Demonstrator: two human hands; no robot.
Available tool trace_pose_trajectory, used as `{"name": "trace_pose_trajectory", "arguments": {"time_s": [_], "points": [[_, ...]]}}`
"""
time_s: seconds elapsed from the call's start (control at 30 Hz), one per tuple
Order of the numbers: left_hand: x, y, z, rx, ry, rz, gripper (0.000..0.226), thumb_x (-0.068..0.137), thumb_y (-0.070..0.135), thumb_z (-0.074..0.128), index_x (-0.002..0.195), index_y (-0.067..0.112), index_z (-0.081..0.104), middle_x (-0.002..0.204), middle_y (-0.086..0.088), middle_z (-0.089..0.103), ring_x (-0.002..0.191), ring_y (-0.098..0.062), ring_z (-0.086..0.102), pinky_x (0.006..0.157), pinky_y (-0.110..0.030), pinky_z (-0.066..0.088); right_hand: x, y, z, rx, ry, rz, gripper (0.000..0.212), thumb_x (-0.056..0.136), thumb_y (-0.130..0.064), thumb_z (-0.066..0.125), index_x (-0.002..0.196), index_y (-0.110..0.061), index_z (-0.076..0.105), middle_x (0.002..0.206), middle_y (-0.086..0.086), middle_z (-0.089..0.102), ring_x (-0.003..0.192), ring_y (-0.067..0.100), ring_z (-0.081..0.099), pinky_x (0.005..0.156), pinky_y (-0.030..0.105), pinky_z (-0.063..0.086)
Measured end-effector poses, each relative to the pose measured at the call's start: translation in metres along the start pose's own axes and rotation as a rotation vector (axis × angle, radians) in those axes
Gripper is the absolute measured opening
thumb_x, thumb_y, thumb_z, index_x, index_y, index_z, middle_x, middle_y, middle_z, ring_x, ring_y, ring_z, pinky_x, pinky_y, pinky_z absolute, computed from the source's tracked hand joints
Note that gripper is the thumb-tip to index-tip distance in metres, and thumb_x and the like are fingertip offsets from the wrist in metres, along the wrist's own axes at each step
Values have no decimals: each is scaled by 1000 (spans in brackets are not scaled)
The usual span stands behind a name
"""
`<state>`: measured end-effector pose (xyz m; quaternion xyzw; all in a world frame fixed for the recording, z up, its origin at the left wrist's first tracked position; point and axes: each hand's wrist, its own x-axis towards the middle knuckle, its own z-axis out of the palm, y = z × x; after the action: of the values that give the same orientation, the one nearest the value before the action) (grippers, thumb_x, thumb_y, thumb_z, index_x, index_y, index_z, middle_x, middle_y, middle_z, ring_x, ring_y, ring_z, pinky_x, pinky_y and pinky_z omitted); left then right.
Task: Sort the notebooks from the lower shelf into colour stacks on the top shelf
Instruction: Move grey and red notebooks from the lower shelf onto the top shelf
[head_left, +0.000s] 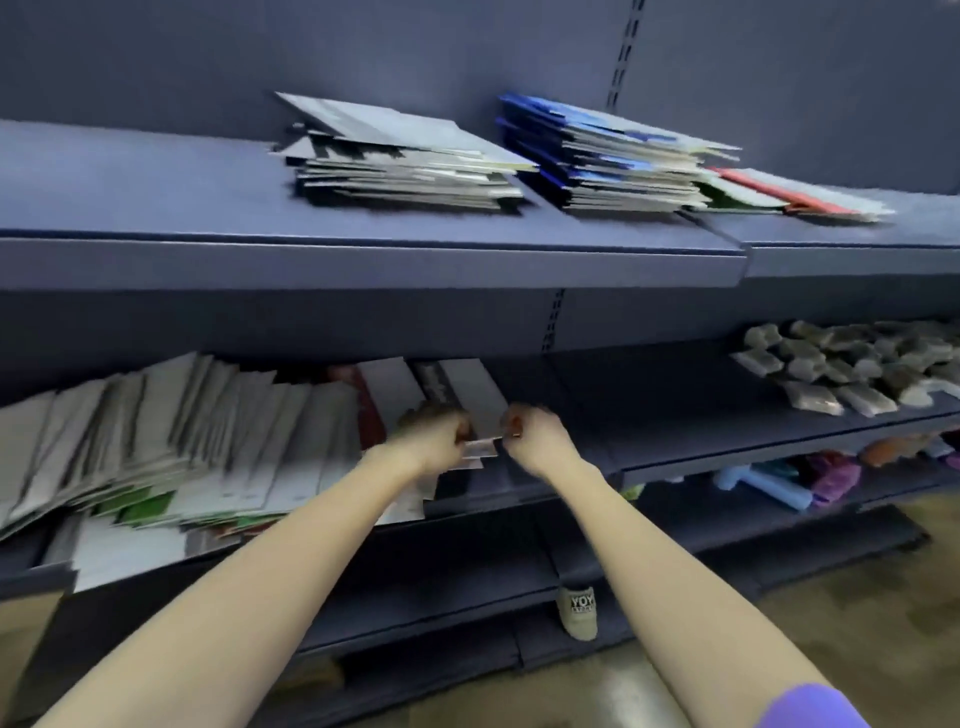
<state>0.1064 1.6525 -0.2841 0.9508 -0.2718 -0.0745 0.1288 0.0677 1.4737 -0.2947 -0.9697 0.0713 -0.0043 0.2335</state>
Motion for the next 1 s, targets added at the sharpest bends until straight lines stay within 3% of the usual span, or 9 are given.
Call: {"name": "trace_pose_trajectory", "arguments": {"time_s": [0.13,0.27,0.37,0.47,0.57,0.67,0.8,0.9,1.0], "points": [[-31,-52,16,0,18,-139,51,98,26,51,148,28,39,148,-7,44,134,-29,43,105,-37,40,13,-45,40,-98,-91,-126,41,86,-35,66,123,-19,57,124,9,56,113,33,55,82,33,45],[-51,-66,27,67,129,-98,48,98,34,51,144,24,44,148,-2,43,134,-26,41,104,-35,39,21,-62,69,-171,-187,-134,75,83,-66,62,143,-25,41,148,8,45,125,34,49,99,41,44],[-55,-66,33,67,179,-131,44,96,36,53,138,24,49,142,0,47,128,-25,44,94,-34,45,19,-58,79,-253,-97,-154,85,86,-72,54,152,-22,32,157,7,32,132,36,40,103,41,35],[-50,-64,31,48,205,-151,43,95,39,57,135,23,51,138,1,49,126,-24,46,91,-32,43,18,-44,76,-310,-36,-154,86,89,-73,47,153,-18,32,157,8,33,133,36,38,106,42,33],[-45,-57,25,35,185,-195,43,93,33,61,133,21,52,138,-1,50,127,-24,48,91,-31,43,20,-34,73,-396,2,-174,76,94,-68,44,147,-14,43,150,11,41,127,37,45,101,43,38],[-44,-45,24,76,198,-238,44,89,21,59,132,23,52,136,0,51,125,-24,49,89,-30,44,20,-28,70,-397,41,-170,55,103,-50,42,140,-10,49,141,15,49,121,38,49,96,44,40],[-44,-29,35,89,213,-159,49,87,13,58,135,25,54,135,1,52,125,-26,47,99,-32,40,17,-14,61,-452,57,-104,42,106,-35,39,140,-12,48,140,13,50,119,36,51,93,41,42],[-47,-13,46,80,181,-63,45,84,9,59,127,22,61,131,0,54,123,-26,46,99,-36,39,13,-9,55,-498,41,-62,39,103,-22,44,141,-13,47,141,13,50,117,35,55,90,39,45],[-47,-8,51,20,136,-11,36,88,11,54,121,21,63,125,0,57,118,-25,49,94,-35,42,9,-12,48,-567,-11,-59,50,96,-4,48,145,-12,40,142,15,47,118,34,55,87,39,49]]}}
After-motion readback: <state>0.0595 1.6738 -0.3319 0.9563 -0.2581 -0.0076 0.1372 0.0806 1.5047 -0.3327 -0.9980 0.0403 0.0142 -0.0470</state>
